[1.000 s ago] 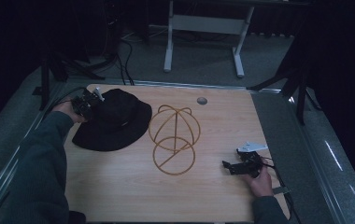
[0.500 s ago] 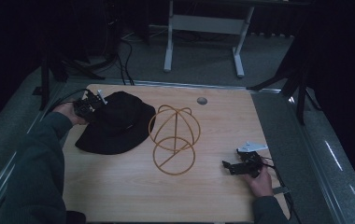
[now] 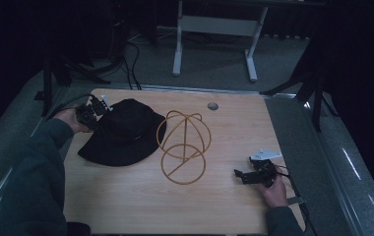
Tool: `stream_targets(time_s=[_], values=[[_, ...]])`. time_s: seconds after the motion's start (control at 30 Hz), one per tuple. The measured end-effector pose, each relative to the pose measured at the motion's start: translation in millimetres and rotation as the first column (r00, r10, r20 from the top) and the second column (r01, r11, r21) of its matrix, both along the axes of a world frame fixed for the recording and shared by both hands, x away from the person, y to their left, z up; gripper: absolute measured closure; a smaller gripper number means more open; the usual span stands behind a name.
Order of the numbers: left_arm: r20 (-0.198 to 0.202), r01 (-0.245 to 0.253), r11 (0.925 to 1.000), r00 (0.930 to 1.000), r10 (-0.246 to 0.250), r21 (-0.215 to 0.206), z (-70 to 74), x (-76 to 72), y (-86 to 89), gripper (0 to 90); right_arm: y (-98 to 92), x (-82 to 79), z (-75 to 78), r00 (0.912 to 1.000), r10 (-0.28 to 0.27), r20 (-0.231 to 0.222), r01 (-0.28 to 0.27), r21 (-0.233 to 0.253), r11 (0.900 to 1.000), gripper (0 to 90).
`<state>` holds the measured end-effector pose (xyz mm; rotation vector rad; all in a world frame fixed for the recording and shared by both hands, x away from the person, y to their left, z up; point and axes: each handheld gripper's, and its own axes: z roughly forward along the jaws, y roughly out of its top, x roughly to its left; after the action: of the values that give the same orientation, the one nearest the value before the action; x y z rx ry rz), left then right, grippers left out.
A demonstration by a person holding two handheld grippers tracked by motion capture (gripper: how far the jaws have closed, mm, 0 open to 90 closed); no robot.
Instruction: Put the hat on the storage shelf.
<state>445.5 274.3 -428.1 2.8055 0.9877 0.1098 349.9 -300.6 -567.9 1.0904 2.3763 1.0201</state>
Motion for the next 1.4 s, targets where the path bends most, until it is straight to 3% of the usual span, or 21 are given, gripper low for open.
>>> stream_targets(time_s=[0.13,0.57,0.87,1.4], values=[[0.025,0.007,1.0,0.9997,-0.007,0.001,6.7,-3.2,-1.6,88.3,0.0,0.0,0.0,1.0,0.0,0.0,0.0,0.0,1.0,11.4],[0.053,0.028,0.9996,0.9982,-0.028,0.003,21.7,-8.0,-1.8,88.4,0.0,0.0,0.0,1.0,0.0,-0.001,0.0,0.0,1.0,11.4],[0.064,0.024,0.9988,0.9977,-0.021,-0.042,34.1,-10.1,1.2,88.4,0.0,0.0,0.0,1.0,0.0,-0.001,0.0,0.0,1.0,11.4],[0.087,0.039,0.9962,0.9957,-0.032,-0.078,60.2,-14.5,3.9,88.3,0.0,0.0,0.0,1.0,0.0,0.0,0.0,0.0,1.0,11.4]])
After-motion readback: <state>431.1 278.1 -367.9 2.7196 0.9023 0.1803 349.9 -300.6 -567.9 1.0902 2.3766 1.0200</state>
